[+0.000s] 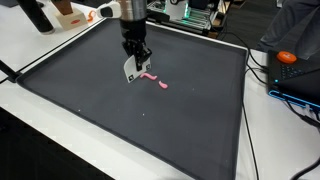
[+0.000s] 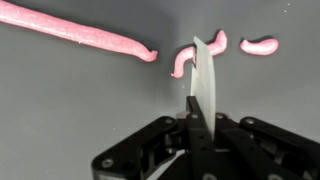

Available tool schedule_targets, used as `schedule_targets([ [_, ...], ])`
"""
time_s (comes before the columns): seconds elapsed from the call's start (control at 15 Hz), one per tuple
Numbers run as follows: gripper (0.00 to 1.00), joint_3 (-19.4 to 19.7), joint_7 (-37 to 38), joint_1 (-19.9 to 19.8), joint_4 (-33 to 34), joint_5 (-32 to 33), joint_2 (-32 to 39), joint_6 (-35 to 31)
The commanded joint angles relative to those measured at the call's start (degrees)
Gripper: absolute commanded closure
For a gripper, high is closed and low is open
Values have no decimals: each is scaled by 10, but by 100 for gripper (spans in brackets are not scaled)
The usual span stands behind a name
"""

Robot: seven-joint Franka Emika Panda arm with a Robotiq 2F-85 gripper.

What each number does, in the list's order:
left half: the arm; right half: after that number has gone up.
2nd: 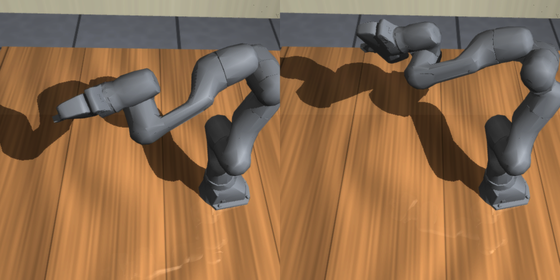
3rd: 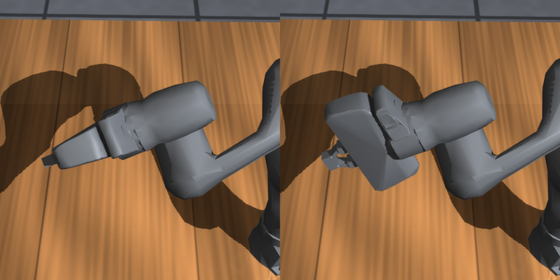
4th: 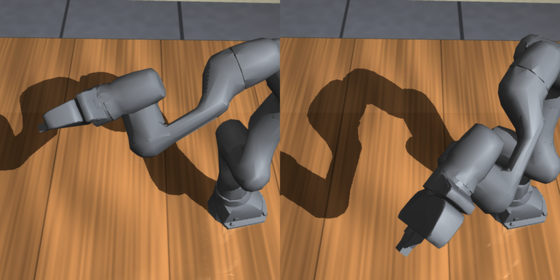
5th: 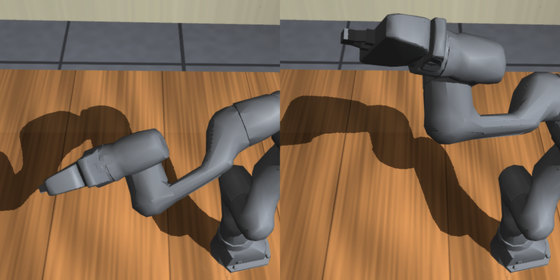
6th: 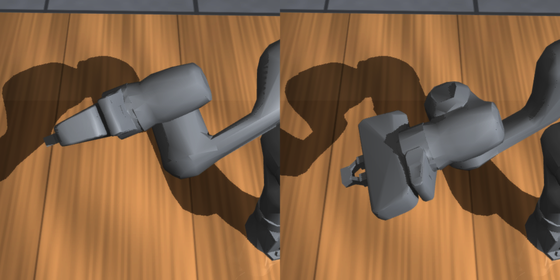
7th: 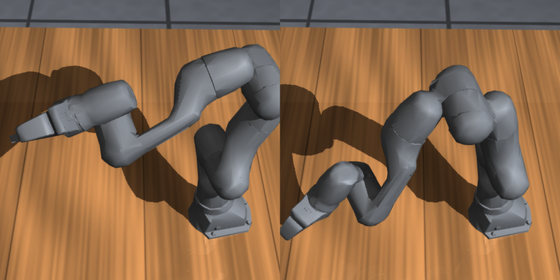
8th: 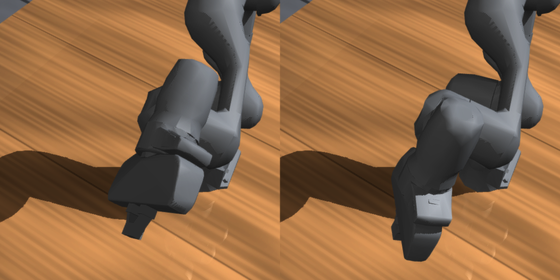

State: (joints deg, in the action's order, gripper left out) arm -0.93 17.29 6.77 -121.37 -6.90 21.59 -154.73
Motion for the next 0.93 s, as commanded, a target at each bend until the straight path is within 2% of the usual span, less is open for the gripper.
schedule_targets([
  [0.0, 99, 13, 22, 19, -28, 28, -41, -15],
  [0.13, 99, 39, 63, 42, -27, 83, -57, 2],
  [0.53, 99, 64, 181, 90, -10, 223, -88, 72],
  [0.73, 99, 43, 227, 100, 1, 277, -104, 136],
  [0.8, 99, 29, 220, 97, 2, 272, -107, 146],
  [0.87, 96, 26, 205, 78, 6, 257, -92, 118],
])
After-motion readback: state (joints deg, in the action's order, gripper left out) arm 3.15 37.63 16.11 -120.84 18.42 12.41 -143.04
